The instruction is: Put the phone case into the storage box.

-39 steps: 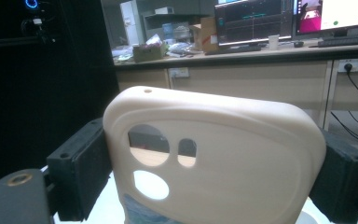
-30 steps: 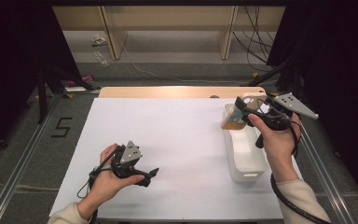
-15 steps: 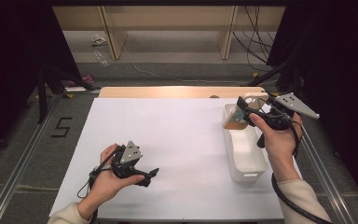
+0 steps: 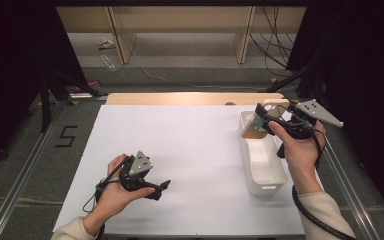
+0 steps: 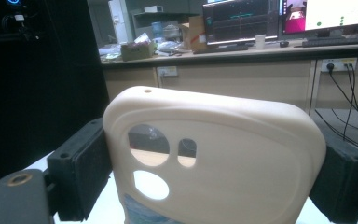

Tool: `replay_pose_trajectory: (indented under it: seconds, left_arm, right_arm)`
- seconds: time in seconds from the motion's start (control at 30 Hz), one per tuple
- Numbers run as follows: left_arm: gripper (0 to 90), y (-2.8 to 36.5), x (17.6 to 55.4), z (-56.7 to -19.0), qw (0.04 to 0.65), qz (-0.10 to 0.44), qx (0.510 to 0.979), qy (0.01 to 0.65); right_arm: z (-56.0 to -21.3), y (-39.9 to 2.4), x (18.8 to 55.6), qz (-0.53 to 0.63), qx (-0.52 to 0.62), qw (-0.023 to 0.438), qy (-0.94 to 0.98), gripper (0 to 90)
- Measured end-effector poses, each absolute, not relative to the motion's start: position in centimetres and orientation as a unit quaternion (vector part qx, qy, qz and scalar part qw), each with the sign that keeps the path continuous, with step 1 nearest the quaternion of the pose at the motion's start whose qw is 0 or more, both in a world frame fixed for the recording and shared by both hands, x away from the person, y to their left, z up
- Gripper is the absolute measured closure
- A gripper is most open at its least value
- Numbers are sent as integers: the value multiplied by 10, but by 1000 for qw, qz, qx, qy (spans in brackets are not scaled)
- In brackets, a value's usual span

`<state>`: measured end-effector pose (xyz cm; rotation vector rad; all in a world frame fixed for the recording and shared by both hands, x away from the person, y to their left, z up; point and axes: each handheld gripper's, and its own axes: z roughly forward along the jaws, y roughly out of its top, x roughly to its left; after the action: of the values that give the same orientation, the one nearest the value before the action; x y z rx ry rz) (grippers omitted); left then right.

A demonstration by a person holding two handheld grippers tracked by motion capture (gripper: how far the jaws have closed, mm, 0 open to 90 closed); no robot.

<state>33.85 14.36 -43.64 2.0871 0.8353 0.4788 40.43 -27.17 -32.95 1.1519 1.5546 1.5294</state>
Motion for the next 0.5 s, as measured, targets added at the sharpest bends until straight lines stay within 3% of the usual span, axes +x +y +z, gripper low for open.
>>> replay_pose_trajectory:
  seconds: [0.5]
  left_arm:
    - [0,144,339,-436,410,190,828,332]
  right_arm:
    - [-330,-274,405,579,443,337,596,133]
